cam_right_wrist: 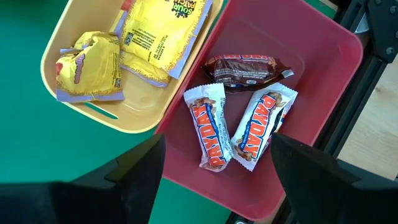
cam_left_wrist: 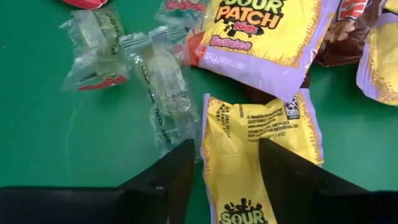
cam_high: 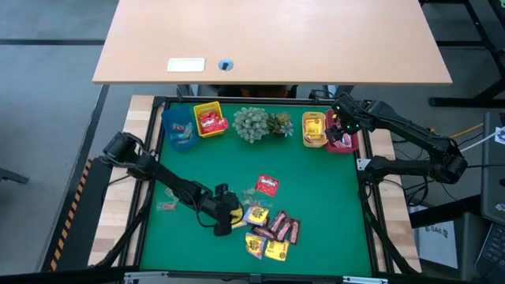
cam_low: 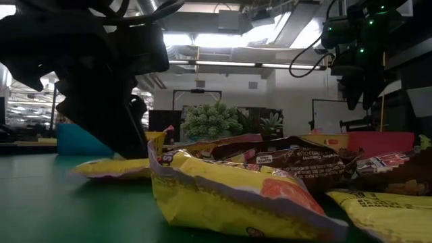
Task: Sort candy
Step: Put the yellow candy into the orange bin
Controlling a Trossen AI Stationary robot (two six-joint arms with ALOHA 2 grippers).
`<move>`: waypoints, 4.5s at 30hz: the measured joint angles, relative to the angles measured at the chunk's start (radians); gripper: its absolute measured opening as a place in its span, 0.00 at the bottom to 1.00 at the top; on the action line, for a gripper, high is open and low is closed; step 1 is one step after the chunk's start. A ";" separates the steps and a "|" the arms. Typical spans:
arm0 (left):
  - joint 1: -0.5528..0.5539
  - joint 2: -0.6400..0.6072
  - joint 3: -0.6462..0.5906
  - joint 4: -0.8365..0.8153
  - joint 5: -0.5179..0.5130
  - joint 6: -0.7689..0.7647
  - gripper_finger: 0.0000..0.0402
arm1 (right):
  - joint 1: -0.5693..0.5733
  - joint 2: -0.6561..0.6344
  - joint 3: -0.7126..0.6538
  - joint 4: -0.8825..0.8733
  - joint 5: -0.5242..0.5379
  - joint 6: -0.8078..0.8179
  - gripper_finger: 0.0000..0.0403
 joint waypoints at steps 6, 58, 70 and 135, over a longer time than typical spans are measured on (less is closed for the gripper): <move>0.000 -0.001 0.000 -0.003 0.007 0.000 0.27 | 0.000 0.000 0.000 0.000 -0.014 -0.001 0.72; 0.450 -0.282 -0.001 0.220 0.109 0.163 0.00 | 0.001 0.000 0.000 0.078 -0.504 0.106 0.72; 0.681 -0.573 -0.001 -0.367 -0.093 0.215 0.00 | 0.038 0.000 0.000 0.083 -0.570 0.153 0.72; 0.651 0.587 0.873 0.735 0.003 0.397 0.00 | 0.472 -0.024 0.380 0.153 -0.467 0.150 0.72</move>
